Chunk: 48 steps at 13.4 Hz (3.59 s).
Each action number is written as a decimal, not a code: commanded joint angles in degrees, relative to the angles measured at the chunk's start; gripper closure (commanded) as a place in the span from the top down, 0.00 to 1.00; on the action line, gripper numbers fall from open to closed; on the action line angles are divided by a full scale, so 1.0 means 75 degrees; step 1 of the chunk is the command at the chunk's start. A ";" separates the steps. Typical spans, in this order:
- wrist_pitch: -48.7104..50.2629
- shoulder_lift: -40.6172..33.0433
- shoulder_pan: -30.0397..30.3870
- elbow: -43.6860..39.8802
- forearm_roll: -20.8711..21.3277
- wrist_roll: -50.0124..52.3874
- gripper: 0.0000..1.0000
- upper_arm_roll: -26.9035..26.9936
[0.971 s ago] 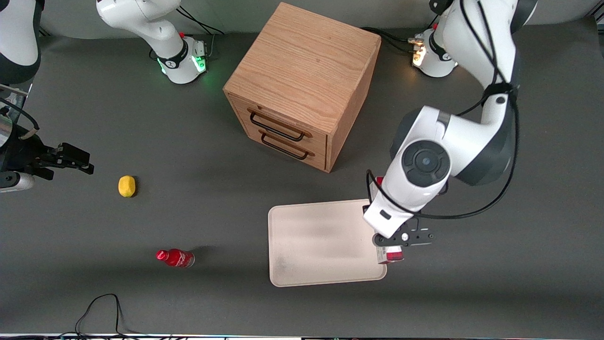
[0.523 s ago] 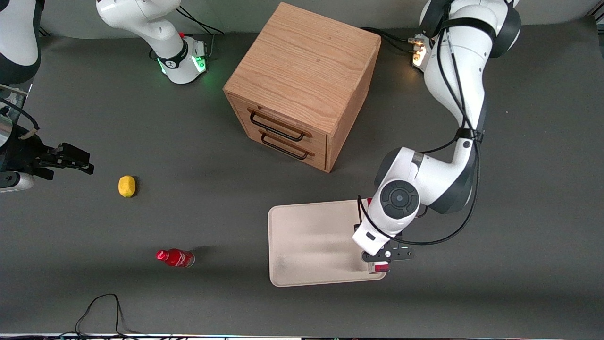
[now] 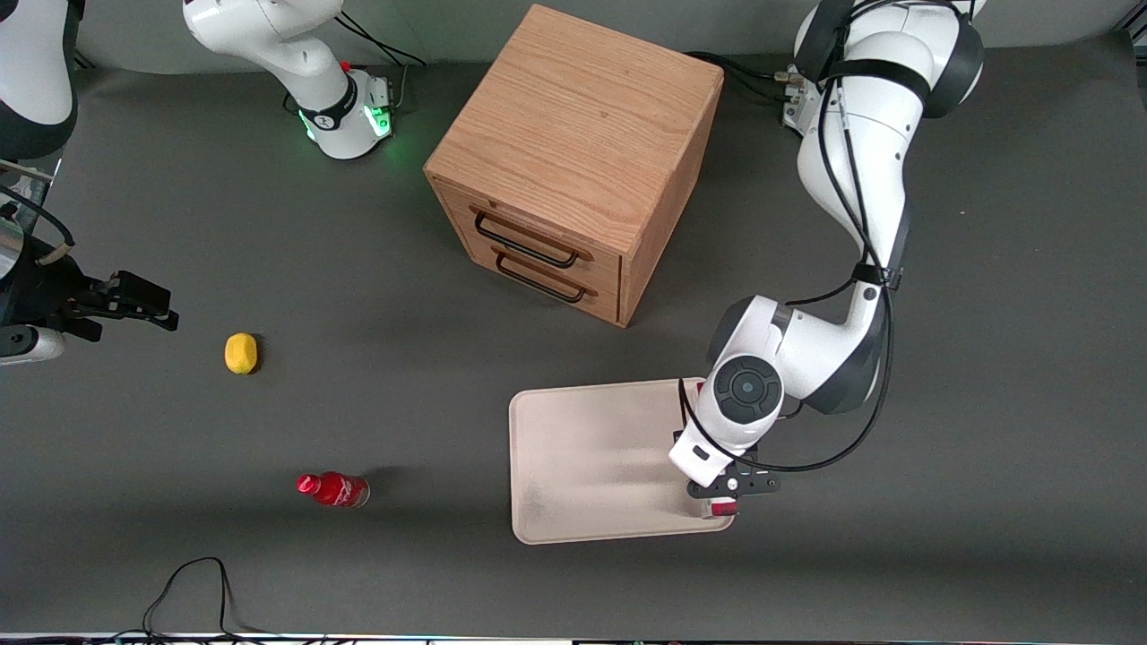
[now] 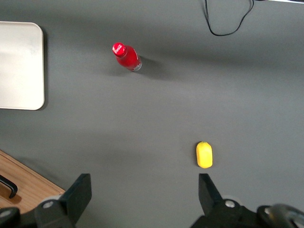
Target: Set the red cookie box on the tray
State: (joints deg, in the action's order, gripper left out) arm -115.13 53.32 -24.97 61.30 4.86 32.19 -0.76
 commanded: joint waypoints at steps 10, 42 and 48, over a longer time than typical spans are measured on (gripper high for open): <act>0.0115 -0.0218 -0.0057 0.0030 0.0466 0.0231 1.00 0.0007; 0.1909 -0.6899 0.2181 0.4108 -0.0308 -0.3882 1.00 0.0980; 0.2822 -0.6922 0.2531 0.3475 -0.0436 -0.3765 1.00 0.0724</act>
State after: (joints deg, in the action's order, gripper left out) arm -96.60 2.59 -7.23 87.91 2.82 3.72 5.42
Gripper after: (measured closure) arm 0.000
